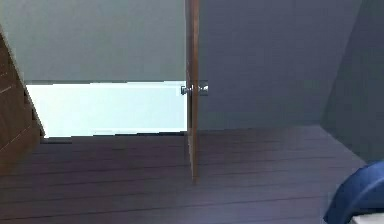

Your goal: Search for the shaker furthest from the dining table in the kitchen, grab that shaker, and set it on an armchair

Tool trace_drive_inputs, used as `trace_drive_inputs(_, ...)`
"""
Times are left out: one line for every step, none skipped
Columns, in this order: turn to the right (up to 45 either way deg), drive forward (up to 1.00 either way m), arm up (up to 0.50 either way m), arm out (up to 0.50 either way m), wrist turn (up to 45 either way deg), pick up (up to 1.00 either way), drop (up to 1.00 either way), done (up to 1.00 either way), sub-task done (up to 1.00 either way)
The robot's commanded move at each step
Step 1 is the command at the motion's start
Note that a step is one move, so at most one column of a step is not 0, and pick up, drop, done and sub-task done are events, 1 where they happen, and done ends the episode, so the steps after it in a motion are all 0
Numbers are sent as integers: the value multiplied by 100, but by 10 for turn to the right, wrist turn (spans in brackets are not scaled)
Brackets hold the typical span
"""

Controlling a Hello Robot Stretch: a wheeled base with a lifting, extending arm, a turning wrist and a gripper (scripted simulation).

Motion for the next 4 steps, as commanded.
trace_drive_inputs(-300, 0, 0, 0, 0, 0, 0, 0, 0)
trace_drive_inputs(0, 100, 0, 0, 0, 0, 0, 0, 0)
trace_drive_inputs(-60, 0, 0, 0, 0, 0, 0, 0, 0)
trace_drive_inputs(0, 25, 0, 0, 0, 0, 0, 0, 0)
